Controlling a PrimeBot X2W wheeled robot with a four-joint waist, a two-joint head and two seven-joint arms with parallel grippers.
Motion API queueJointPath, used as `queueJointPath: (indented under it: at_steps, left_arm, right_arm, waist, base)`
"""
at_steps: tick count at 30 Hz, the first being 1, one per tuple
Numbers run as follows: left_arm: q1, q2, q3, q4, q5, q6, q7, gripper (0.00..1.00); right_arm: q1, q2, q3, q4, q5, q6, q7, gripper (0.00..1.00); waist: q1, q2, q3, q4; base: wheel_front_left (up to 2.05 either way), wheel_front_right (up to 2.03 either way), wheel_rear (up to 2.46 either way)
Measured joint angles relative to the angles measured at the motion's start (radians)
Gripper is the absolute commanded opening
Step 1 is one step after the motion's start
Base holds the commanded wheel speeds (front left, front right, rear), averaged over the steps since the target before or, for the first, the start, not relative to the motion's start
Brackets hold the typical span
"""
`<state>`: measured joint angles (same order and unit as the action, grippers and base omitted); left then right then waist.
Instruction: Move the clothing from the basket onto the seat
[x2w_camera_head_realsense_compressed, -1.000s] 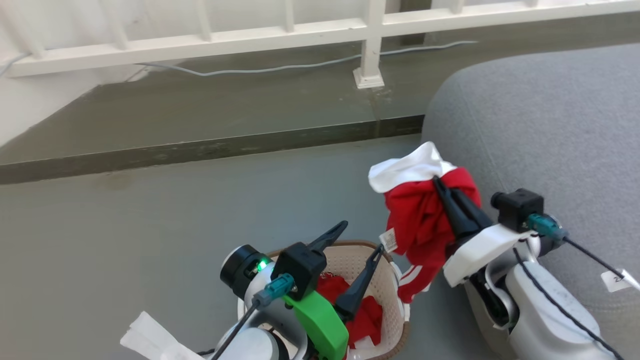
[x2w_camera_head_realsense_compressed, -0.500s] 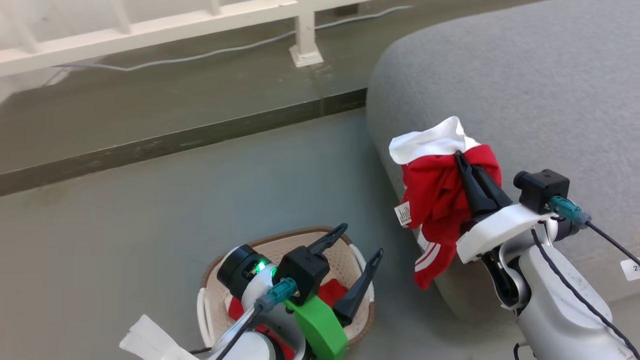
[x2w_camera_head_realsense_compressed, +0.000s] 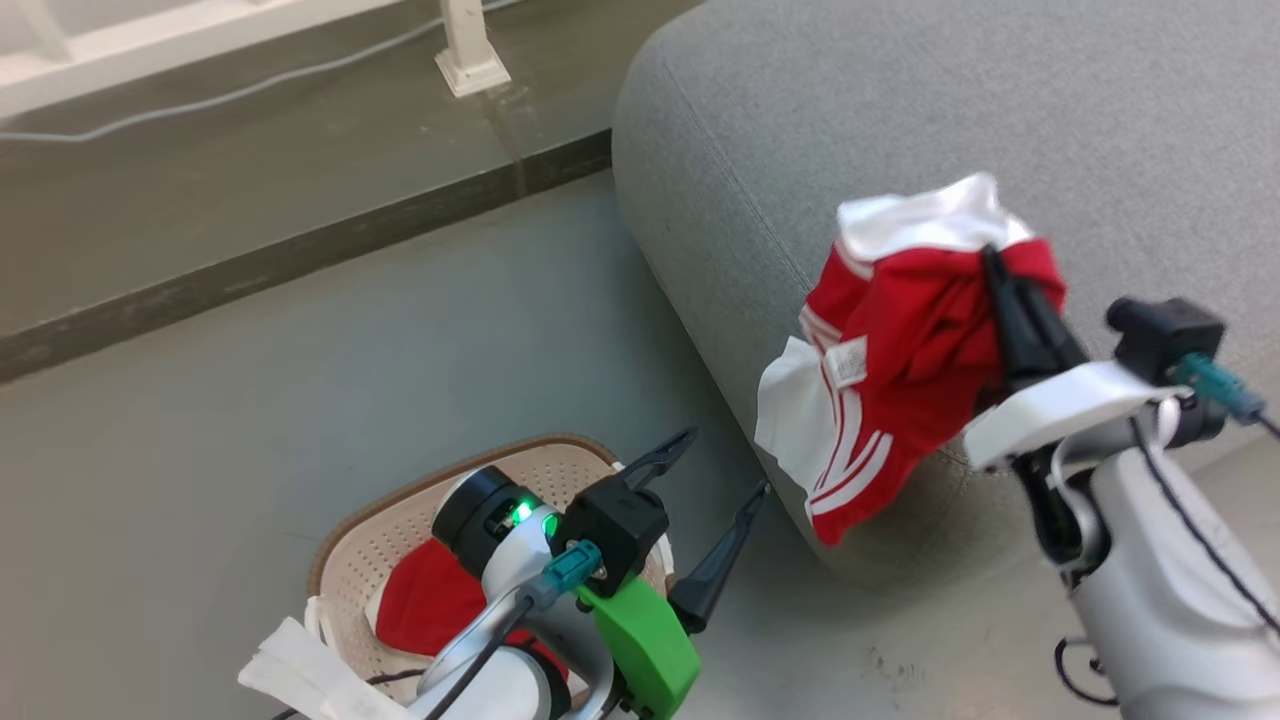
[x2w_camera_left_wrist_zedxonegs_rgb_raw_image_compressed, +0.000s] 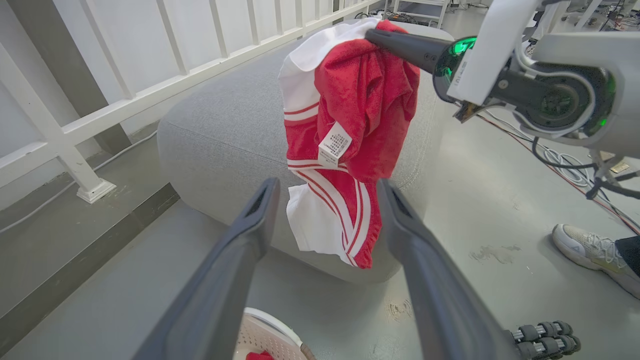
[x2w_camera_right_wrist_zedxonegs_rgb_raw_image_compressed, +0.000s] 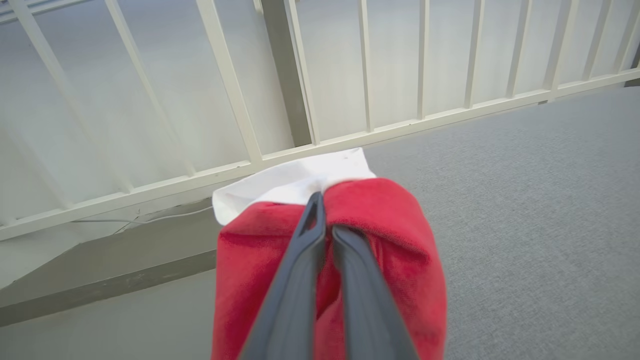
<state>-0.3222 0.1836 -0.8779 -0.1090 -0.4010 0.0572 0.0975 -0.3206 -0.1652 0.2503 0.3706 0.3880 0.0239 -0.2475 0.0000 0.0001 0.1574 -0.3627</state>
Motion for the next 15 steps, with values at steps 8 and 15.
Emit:
queueJointPath:
  at_steps: [8,15]
  left_arm:
    - [-0.027,0.0,-0.008,-0.003,0.002,-0.002,0.016,1.0]
    - [-0.052,-0.001,-0.017,-0.005,0.004,-0.013,0.025,1.0]
  right_arm:
    - [-0.085,-0.048,-0.085,-0.016,0.001,-0.01,-0.002,0.0]
    - [-0.203,-0.108,-0.132,0.031,0.001,-0.009,-0.003,0.0]
  waist:
    - [0.0,0.0,0.045,-0.03]
    - [0.0,0.0,0.073,-0.024]
  base:
    - [0.0,0.0,0.0]
    - [0.0,0.0,0.0]
